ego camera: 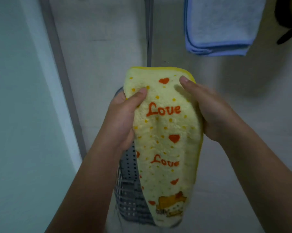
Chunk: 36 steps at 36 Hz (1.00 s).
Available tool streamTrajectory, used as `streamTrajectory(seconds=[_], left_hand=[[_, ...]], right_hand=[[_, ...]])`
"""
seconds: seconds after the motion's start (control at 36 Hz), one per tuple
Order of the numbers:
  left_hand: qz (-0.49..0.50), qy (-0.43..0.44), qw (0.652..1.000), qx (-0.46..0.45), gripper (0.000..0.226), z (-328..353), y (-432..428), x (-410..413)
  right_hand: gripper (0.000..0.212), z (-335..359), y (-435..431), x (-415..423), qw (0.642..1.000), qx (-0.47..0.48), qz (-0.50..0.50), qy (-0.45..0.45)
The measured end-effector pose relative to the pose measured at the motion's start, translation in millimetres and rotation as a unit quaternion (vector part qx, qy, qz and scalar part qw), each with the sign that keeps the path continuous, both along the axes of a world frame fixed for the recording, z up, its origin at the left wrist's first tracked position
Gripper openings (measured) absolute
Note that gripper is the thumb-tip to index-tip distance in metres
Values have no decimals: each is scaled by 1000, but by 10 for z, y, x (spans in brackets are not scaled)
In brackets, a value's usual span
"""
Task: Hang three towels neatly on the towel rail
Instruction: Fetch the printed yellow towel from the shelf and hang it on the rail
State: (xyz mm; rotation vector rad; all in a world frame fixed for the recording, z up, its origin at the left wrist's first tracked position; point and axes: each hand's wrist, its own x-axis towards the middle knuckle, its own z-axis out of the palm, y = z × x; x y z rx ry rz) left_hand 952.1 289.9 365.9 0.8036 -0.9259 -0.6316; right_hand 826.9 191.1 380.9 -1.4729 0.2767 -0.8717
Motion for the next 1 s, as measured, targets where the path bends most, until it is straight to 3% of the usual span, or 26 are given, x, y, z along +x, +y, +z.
streamTrajectory(seconds=[0.08, 0.19, 0.42, 0.61, 0.75, 0.86, 1.0], left_hand=[[27, -10, 999, -24, 15, 227, -86, 11], [34, -24, 999, -28, 16, 529, -155, 58], [57, -80, 995, 4, 17, 941, -122, 291], [82, -135, 987, 10, 15, 1236, -7, 564], [60, -200, 978, 26, 34, 1431, 88, 766], [29, -289, 956, 41, 50, 1543, 173, 911], [56, -323, 944, -32, 60, 1731, 148, 1022]], right_hand=[[48, 165, -62, -8, 994, -1, 109, 8], [45, 367, -123, 8, 987, -44, 153, -4], [40, 790, -144, 226, 988, -100, 106, -58], [5, 1078, -69, 447, 983, -127, 79, -106], [3, 1295, 15, 636, 977, -145, 60, -142], [2, 1506, 2, 747, 969, -193, -9, -151], [7, 1745, -26, 802, 954, -256, -47, -147]])
